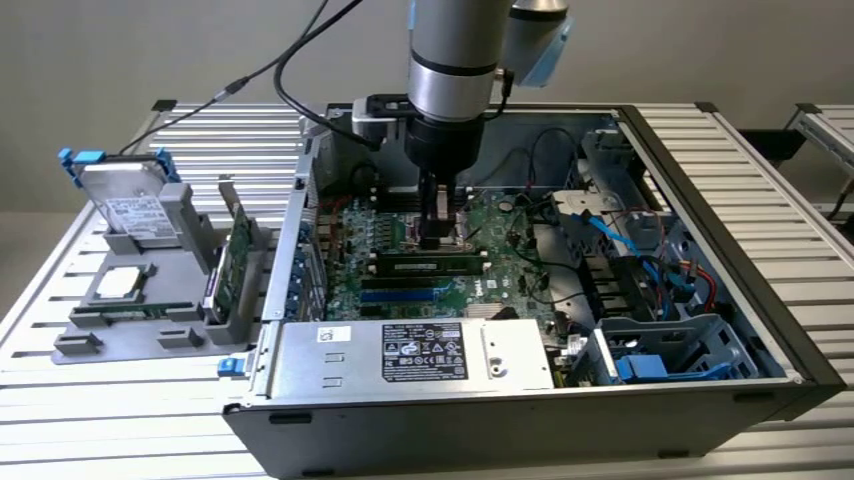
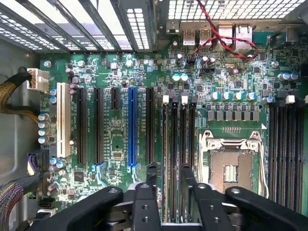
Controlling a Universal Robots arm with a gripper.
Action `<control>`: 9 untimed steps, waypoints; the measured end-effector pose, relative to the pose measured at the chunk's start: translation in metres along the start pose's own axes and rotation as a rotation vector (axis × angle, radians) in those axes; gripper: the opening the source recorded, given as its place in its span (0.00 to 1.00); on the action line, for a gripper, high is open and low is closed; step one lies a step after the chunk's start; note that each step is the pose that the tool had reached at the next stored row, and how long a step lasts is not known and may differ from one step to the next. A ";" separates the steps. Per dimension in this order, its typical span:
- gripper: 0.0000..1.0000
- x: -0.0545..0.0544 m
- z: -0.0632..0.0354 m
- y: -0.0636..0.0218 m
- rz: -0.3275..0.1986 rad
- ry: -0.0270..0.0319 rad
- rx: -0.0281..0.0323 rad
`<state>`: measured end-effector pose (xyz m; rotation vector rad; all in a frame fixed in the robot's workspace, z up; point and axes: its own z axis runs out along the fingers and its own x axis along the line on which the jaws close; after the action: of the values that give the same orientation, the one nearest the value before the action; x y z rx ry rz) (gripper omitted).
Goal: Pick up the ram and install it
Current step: 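Insert the ram into the slot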
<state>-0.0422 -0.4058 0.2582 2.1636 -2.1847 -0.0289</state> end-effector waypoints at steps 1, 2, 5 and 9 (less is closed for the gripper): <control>0.26 0.000 0.0000 0.0000 0.000 -0.0001 0.0000; 0.20 0.000 0.0000 0.0000 0.000 0.0000 0.0000; 0.10 0.000 0.0000 0.0000 0.000 -0.0001 0.0000; 0.10 0.000 0.0000 0.0000 0.000 -0.0001 0.0001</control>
<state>-0.0422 -0.4058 0.2582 2.1637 -2.1847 -0.0289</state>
